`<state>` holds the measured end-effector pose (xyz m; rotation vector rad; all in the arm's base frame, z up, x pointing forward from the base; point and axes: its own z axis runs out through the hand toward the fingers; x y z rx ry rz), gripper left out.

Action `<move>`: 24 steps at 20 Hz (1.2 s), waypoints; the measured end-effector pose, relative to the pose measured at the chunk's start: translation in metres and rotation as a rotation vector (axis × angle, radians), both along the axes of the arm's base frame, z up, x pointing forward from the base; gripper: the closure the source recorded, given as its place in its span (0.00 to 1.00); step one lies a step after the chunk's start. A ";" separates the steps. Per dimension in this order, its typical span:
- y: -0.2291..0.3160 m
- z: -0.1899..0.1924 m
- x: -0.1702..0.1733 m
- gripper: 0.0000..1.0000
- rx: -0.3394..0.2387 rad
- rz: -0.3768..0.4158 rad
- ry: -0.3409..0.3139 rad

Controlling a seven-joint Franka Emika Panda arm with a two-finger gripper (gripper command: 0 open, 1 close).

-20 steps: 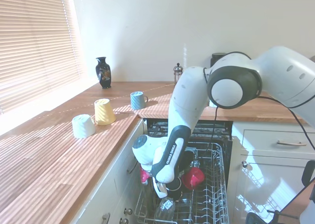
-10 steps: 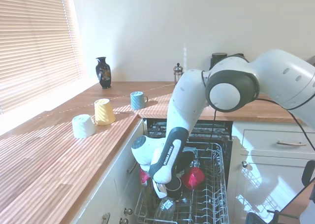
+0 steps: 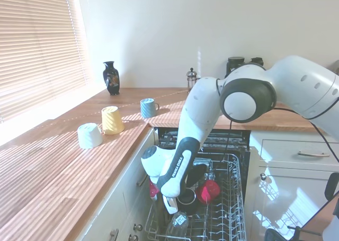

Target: Move the blue mug from the dishwasher to the table

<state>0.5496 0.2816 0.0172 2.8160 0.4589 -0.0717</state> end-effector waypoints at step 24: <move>0.012 0.014 0.013 1.00 -0.049 -0.087 0.064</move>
